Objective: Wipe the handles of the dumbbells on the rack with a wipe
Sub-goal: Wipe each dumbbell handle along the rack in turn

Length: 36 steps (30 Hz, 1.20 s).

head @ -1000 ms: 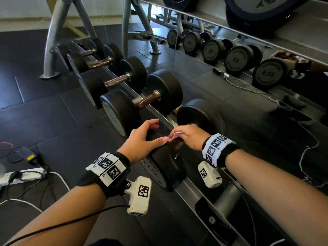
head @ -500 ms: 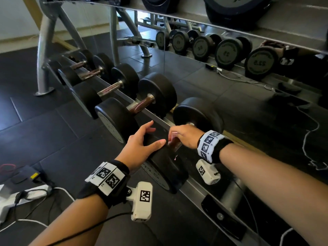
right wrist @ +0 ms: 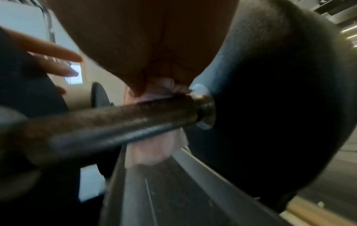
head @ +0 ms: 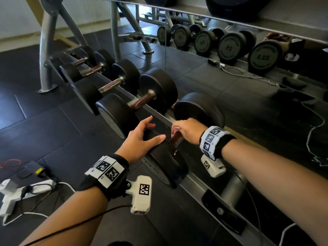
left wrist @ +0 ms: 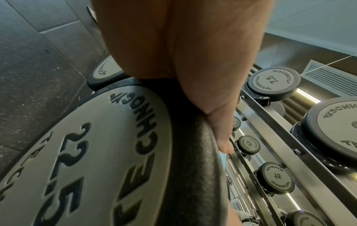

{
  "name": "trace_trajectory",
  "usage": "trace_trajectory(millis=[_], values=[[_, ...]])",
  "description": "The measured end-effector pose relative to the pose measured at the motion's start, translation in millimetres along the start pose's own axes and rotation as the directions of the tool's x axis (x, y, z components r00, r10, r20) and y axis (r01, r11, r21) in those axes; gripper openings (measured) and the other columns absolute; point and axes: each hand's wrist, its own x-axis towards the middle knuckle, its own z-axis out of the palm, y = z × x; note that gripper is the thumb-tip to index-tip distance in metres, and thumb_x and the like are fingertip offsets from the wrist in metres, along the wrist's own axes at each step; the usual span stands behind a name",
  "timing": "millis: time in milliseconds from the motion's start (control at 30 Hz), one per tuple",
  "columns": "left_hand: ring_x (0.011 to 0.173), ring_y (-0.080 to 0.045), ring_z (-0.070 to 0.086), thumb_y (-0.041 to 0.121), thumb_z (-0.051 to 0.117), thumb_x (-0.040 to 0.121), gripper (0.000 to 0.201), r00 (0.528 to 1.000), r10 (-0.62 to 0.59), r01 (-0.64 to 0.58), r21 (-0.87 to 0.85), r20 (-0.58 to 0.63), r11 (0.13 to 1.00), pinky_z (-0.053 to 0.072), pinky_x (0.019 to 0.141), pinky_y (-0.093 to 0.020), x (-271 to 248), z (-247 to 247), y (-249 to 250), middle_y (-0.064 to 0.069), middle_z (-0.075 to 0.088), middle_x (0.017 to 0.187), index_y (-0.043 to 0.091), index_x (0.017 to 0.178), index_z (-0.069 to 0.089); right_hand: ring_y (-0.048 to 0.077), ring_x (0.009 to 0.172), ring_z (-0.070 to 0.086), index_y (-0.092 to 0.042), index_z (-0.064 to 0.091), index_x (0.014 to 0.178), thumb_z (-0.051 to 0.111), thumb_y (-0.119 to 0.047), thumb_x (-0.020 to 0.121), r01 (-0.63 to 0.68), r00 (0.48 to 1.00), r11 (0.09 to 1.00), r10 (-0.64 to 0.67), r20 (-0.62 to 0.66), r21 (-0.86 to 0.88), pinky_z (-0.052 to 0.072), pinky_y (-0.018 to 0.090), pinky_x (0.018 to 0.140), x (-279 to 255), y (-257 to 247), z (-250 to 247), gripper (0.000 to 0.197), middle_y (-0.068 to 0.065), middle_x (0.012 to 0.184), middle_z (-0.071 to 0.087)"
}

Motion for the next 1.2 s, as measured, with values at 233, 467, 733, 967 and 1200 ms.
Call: trace_trajectory(millis=[233,467,733,967,1200], values=[[0.109,0.014,0.047,0.062,0.068,0.066,0.096,0.999,0.033,-0.032,0.006,-0.017,0.999,0.039,0.076,-0.002,0,1,0,0.022,0.048,0.131,0.037,0.149,0.029,0.004,0.088,0.063,-0.035,0.066,0.086,0.049,-0.018,0.100,0.067,0.989,0.869,-0.121,0.080,0.490,0.048,0.025,0.083,-7,-12,3,0.028,-0.009,0.089,0.067],[0.112,0.008,0.046,0.066,0.069,0.063,0.100,1.000,-0.003,0.003,-0.002,0.024,1.000,0.034,0.086,-0.009,2,-3,0,0.020,0.048,0.135,0.039,0.150,0.027,0.020,0.095,0.063,-0.024,0.062,0.114,0.048,-0.019,0.100,0.013,0.976,0.990,0.018,-0.218,0.139,0.048,0.032,0.081,-2,10,-11,0.020,0.003,0.103,0.065],[0.132,-0.006,0.039,0.062,0.068,0.066,0.098,0.999,-0.033,0.032,0.024,0.017,0.999,0.036,0.097,-0.016,-4,-2,7,0.013,0.044,0.145,0.034,0.151,0.027,0.021,0.102,0.064,-0.034,0.066,0.098,0.055,-0.031,0.098,0.017,0.998,0.977,-0.028,0.052,0.212,0.049,0.039,0.095,-13,2,0,0.011,-0.003,0.102,0.067],[0.139,-0.015,0.035,0.056,0.069,0.082,0.084,0.989,-0.055,0.035,0.145,0.138,0.989,0.032,0.117,-0.043,4,-11,6,0.008,0.040,0.151,0.036,0.152,0.027,0.015,0.103,0.063,-0.022,0.073,0.099,0.052,-0.018,0.100,0.061,0.977,0.961,-0.113,0.180,0.271,0.045,0.030,0.100,-3,-24,-32,0.021,-0.002,0.103,0.071],[0.095,-0.006,0.065,0.036,0.070,0.089,0.026,0.995,0.087,-0.093,0.168,0.041,0.981,0.051,0.095,-0.028,52,-98,9,0.013,0.070,0.107,0.033,0.115,0.066,0.019,0.099,0.064,-0.007,0.071,0.116,0.050,-0.010,0.100,-0.121,0.991,0.891,0.131,0.008,0.437,0.048,0.026,0.090,66,-59,-69,0.026,0.015,0.116,0.071]])
